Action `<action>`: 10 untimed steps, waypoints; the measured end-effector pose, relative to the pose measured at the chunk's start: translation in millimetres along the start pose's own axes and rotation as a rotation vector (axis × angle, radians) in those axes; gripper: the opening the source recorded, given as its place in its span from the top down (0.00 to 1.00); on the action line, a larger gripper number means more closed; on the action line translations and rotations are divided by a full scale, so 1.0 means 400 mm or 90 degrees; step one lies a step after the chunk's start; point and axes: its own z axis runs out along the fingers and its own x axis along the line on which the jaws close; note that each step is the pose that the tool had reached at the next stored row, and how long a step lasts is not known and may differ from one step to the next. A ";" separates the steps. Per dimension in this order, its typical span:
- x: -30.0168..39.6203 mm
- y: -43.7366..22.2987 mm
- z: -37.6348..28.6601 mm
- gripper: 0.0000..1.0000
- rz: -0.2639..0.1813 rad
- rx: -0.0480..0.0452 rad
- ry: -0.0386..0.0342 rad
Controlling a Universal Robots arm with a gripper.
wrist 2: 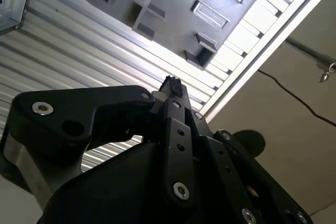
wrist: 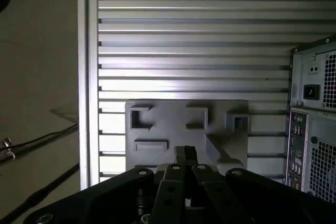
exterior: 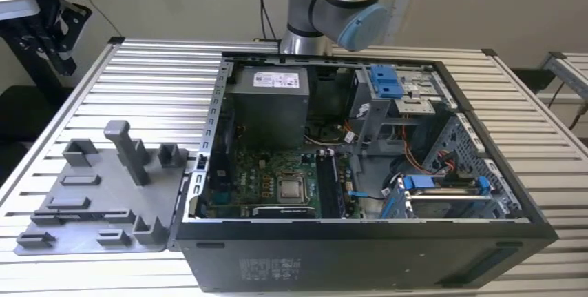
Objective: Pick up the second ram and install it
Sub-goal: 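Reach for the second ram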
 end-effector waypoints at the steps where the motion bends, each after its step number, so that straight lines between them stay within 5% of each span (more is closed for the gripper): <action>1: 0.000 0.000 0.000 0.89 -0.002 0.0000 -0.0003; 10: 0.002 -0.002 0.000 0.89 -0.007 0.0000 -0.0013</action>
